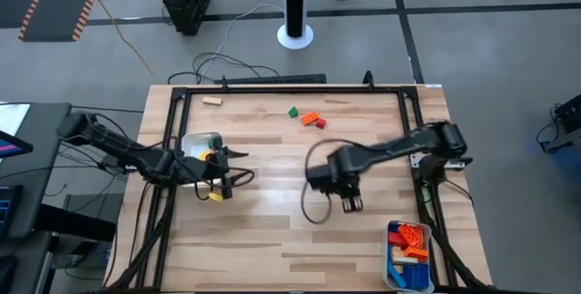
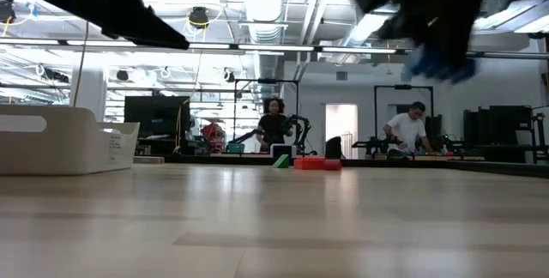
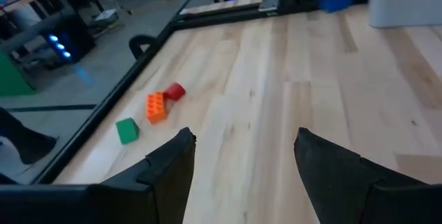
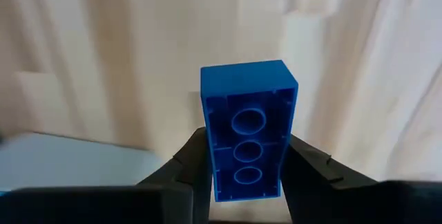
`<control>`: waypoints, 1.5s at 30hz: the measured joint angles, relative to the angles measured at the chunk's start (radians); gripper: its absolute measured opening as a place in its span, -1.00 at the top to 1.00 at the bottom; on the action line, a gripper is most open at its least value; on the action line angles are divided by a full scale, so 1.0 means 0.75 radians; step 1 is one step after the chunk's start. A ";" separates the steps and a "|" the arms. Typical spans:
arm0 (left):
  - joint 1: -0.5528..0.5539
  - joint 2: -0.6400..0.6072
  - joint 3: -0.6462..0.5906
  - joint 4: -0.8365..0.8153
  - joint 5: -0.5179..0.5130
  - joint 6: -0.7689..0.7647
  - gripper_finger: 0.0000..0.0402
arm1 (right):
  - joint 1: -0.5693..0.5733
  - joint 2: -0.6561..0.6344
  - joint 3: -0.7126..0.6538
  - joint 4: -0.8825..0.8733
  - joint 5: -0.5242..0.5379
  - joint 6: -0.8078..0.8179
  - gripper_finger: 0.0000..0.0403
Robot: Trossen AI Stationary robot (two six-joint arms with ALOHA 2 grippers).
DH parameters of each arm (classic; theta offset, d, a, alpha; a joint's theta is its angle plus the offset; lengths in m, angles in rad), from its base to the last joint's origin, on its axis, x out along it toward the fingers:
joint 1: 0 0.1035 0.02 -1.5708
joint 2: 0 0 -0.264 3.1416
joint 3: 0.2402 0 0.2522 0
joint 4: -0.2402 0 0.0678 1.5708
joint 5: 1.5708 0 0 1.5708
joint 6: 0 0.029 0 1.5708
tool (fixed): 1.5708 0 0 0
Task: Sort blocks by size
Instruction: Put the blue large game piece into the gray bin, then put the green small block into the white bin
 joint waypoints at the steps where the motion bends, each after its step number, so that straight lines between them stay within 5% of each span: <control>1: 0.016 0.000 0.000 0.010 0.002 0.005 -0.17 | 0.051 -0.024 0.000 -0.006 -0.010 0.110 0.24; 8: 0.113 0.000 0.000 0.054 0.016 -0.034 -0.17 | 0.428 -0.174 -0.054 -0.024 -0.030 0.877 0.24; 18: 0.212 0.120 0.125 -0.101 0.247 -0.137 -0.17 | 0.898 -0.227 -0.244 0.133 -0.176 1.895 0.20; 24: 0.286 0.313 0.222 -0.100 0.248 -0.105 -0.17 | 1.044 -0.221 -0.325 0.253 -0.155 2.233 -0.13; 32: 0.398 0.504 0.304 -0.093 0.363 0.008 -0.17 | 1.079 -0.224 -0.318 0.253 -0.138 2.307 -0.25; 35: 0.472 0.576 0.311 -0.077 0.430 0.043 -0.17 | 1.092 -0.227 -0.285 0.156 0.025 2.305 -0.26; 41: 0.651 0.706 0.310 0.012 0.544 0.136 -0.17 | 1.100 -0.230 -0.316 -0.029 0.634 2.274 -0.26; 45: 0.785 0.776 0.354 0.048 0.676 0.140 -0.17 | 1.007 -0.268 -0.413 -0.082 0.848 2.195 -0.19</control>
